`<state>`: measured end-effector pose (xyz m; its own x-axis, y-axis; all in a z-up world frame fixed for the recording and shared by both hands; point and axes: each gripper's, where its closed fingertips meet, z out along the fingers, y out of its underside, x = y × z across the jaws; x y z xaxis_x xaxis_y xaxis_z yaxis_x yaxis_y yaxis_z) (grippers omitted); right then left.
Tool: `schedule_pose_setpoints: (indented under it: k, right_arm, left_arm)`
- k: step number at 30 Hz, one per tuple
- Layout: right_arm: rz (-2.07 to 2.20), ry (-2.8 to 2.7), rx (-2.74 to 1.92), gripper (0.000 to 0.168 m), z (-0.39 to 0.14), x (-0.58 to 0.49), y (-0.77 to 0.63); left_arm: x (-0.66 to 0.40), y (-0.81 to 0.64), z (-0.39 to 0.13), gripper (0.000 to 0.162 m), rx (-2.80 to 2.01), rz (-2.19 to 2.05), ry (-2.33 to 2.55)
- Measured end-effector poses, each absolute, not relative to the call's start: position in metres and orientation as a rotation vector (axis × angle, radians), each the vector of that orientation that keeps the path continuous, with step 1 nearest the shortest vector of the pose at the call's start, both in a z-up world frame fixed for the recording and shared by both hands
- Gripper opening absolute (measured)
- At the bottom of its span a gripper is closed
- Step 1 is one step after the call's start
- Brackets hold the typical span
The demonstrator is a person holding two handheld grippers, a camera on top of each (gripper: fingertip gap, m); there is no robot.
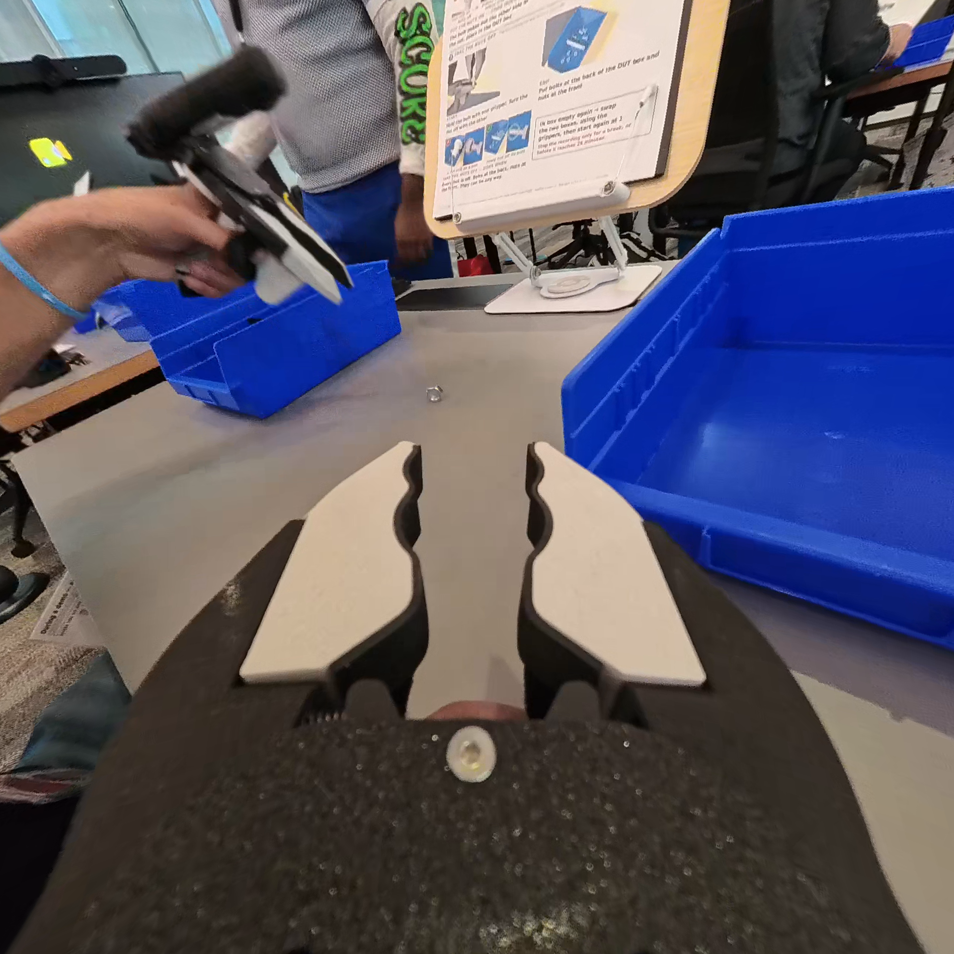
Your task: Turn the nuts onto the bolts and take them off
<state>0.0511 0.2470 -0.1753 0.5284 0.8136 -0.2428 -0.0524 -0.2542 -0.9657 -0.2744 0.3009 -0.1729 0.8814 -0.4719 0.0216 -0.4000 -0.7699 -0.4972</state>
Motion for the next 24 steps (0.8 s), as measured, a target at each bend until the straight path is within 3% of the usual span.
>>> schedule_pose_setpoints:
  k: [3,6,12,17,24]
  right_arm:
    - [0.967,-0.655,-1.624,0.038,-0.175,0.050,0.248]
    - [1.024,-0.644,-1.631,0.038,-0.176,0.046,0.247]
    - [1.093,-0.652,-1.649,0.038,-0.184,0.039,0.248]
    - [1.115,-0.637,-1.652,0.038,-0.185,0.042,0.248]
    - [1.167,-0.568,-1.669,0.038,-0.187,0.054,0.254]
  left_arm:
    - [-0.361,0.305,-0.129,0.054,-2.493,-0.128,0.343]
    - [-0.455,0.313,-0.122,0.043,-2.513,-0.085,0.017]
    - [-0.561,0.323,-0.195,0.036,-2.767,-0.006,-0.463]
    - [-0.575,0.316,-0.244,0.032,-2.922,0.095,-0.590]
    - [-0.568,0.308,-0.272,0.028,-2.961,-0.057,-0.726]
